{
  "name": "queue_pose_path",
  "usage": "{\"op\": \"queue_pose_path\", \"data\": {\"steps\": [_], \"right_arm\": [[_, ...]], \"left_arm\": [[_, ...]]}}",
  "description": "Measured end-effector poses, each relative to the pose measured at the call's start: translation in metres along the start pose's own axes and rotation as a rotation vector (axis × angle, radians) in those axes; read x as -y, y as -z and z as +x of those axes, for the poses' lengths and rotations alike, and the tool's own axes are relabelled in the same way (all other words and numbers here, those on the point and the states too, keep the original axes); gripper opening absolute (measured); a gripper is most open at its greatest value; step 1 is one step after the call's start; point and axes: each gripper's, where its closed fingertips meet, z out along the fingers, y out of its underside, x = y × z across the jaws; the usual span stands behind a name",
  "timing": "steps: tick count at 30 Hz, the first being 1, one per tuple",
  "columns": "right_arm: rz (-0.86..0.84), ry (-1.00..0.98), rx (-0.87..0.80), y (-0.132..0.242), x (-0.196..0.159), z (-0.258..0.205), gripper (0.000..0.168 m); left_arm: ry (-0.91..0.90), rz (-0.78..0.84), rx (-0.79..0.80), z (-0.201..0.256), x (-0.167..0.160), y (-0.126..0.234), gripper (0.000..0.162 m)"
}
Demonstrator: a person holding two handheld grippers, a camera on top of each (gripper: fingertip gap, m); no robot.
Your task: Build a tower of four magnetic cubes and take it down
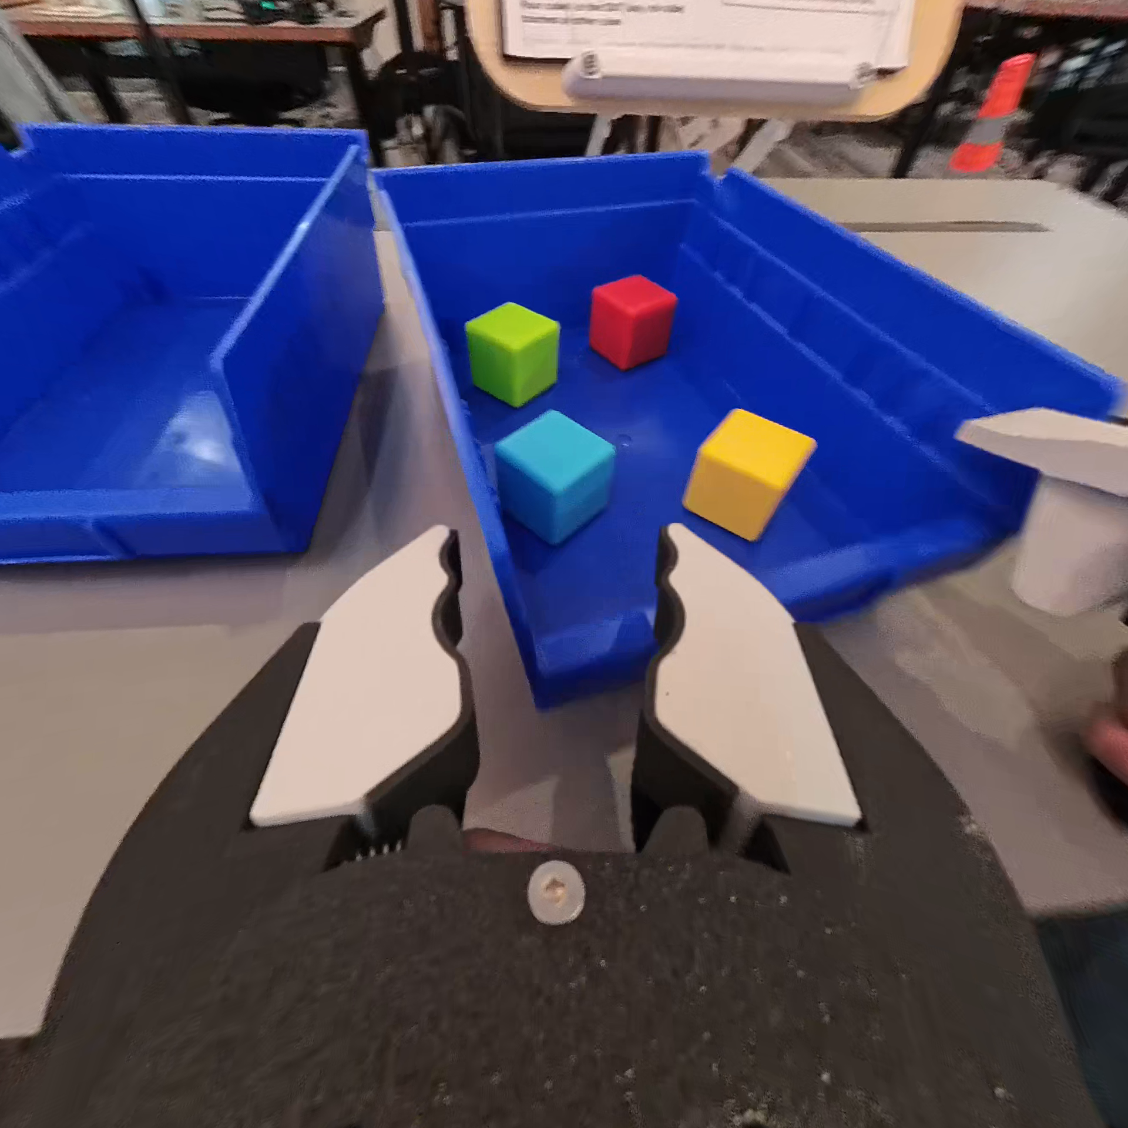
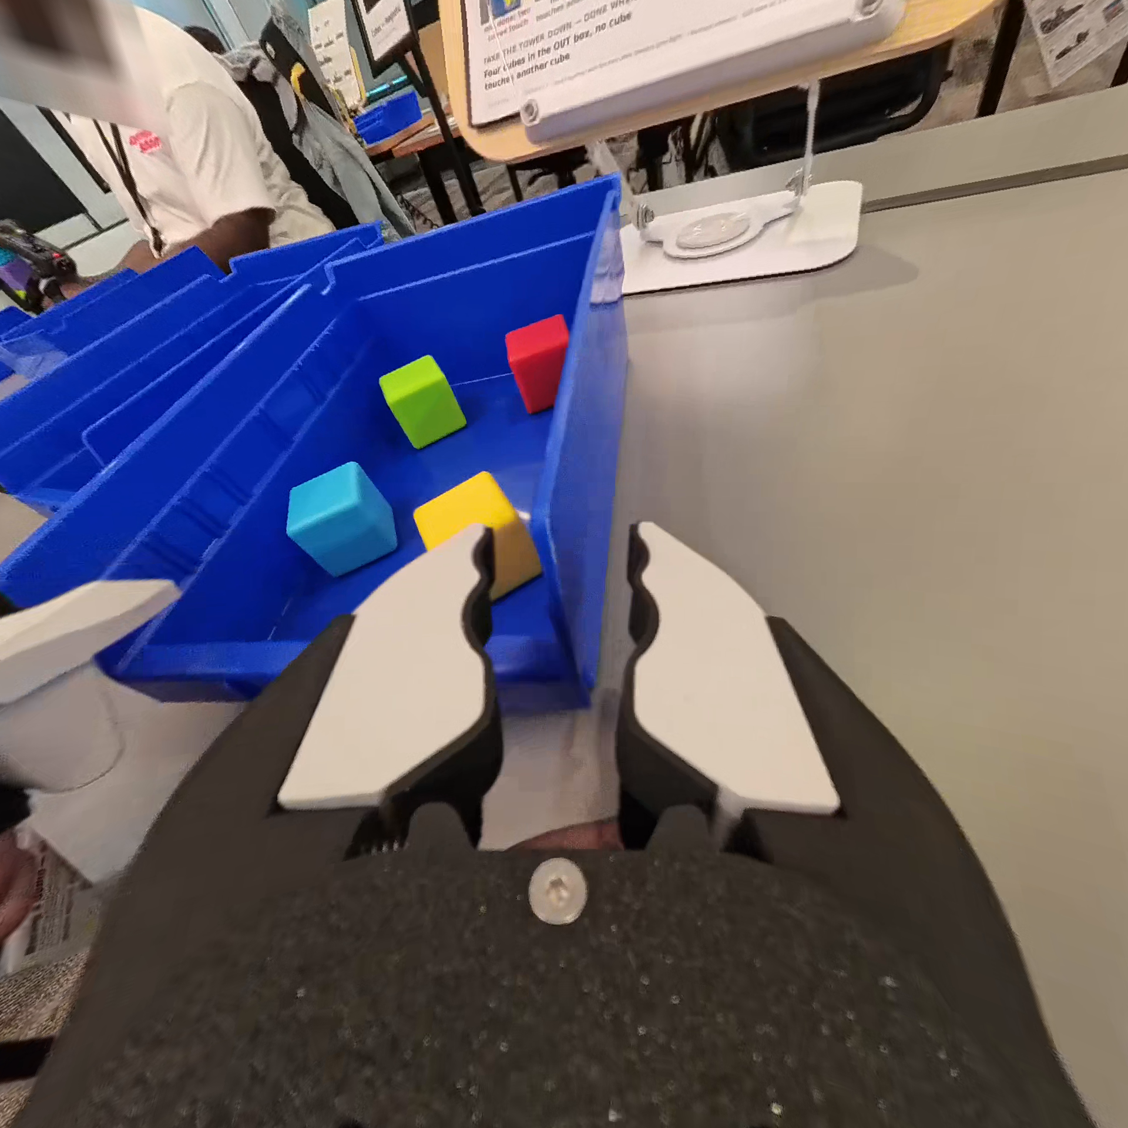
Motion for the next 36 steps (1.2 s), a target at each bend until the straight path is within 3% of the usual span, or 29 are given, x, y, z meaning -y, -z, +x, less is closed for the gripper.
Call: {"op": "queue_pose_path", "data": {"steps": [4,7,9,10,12,15,18,21,24,28,36], "right_arm": [[0.048,0.019,0.079,0.045,0.001,0.009,0.054],[0.122,0.021,0.113,0.070,0.004,0.021,0.052],[0.158,-0.014,0.145,0.074,0.006,0.024,0.047],[0.153,-0.038,0.173,0.072,0.007,0.022,0.046],[0.142,-0.050,0.220,0.069,0.006,0.014,0.046],[0.133,-0.013,0.245,0.067,0.004,0.003,0.043],[0.108,-0.006,0.273,0.063,-0.001,-0.008,0.042],[0.102,0.013,0.281,0.062,-0.003,-0.013,0.042],[0.102,0.034,0.276,0.063,-0.004,-0.014,0.041],[0.095,0.068,0.275,0.063,-0.007,-0.019,0.040],[-0.019,0.127,0.386,0.048,-0.036,-0.087,0.040]], "left_arm": [[0.105,0.049,-0.120,-0.008,-0.006,0.049,0.057],[0.179,0.077,-0.010,-0.075,-0.001,0.062,0.038],[0.247,0.062,0.065,-0.131,0.007,0.050,0.045],[0.284,0.043,0.076,-0.156,0.012,0.040,0.058],[0.318,0.029,0.132,-0.205,0.022,0.021,0.068],[0.283,0.065,0.266,-0.270,0.039,-0.003,0.070],[0.273,-0.036,0.316,-0.308,0.027,-0.040,0.079],[0.264,-0.093,0.321,-0.320,0.019,-0.064,0.079],[0.267,-0.087,0.290,-0.321,0.025,-0.067,0.019],[0.273,-0.122,0.203,-0.300,0.019,-0.057,0.006],[0.234,-0.104,0.344,-0.276,-0.008,0.019,0.004]]}}
